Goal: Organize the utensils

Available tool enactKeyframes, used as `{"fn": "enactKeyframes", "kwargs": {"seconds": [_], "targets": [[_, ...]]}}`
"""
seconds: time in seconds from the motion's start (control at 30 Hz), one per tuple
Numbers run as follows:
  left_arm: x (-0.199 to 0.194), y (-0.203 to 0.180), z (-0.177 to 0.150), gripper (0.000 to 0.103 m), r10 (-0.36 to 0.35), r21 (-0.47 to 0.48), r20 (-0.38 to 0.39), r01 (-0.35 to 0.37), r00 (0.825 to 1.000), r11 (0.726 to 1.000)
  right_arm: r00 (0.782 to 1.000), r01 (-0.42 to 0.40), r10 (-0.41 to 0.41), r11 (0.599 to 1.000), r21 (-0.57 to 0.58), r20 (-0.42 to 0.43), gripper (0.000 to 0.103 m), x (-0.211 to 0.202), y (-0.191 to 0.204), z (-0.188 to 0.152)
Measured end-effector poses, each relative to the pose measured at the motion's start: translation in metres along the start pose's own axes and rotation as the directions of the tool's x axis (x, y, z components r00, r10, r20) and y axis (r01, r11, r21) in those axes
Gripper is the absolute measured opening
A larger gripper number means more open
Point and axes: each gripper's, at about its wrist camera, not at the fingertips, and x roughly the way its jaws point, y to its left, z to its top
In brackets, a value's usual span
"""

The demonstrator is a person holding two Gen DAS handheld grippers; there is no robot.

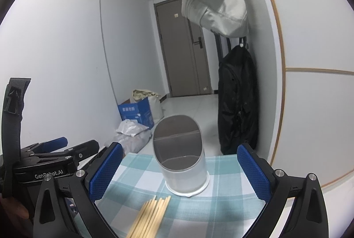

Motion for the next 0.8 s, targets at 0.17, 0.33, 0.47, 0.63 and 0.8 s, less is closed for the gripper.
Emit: {"fn": "enactKeyframes", "kwargs": {"seconds": [0.17,0.33,0.47,0.63,0.8], "targets": [[0.024,0.007,-0.012,0.102,-0.009,0.008,-0.116,0.010,0.993,1.000,0.998,-0.004,0.005,1.000,0.011,-0.063,0.103,0.021,-0.007,-0.011],[0.061,0.010,-0.041,0.102,-0.004,0.048,-0.331,0.021,0.944,0.999,0.988,0.011,-0.006,0.999,0.031,-0.156,0.103,0.045,-0.017,-0.027],[0.084,0.013,-0.066,0.098,-0.033,0.031,-0.469,0.054,0.883,0.998,0.979,0.027,-0.022,0.999,0.022,-0.203,0.103,0.056,-0.024,-0.036],[0.100,0.013,-0.089,0.088,-0.009,0.048,-0.583,0.045,0.813,0.998,0.973,0.038,-0.035,0.999,0.005,-0.229,0.103,0.067,-0.025,-0.039],[0.109,0.015,-0.095,0.080,0.011,0.043,-0.638,0.021,0.770,0.999,0.970,0.032,-0.029,0.999,0.010,-0.242,0.103,0.072,-0.025,-0.041]]}}
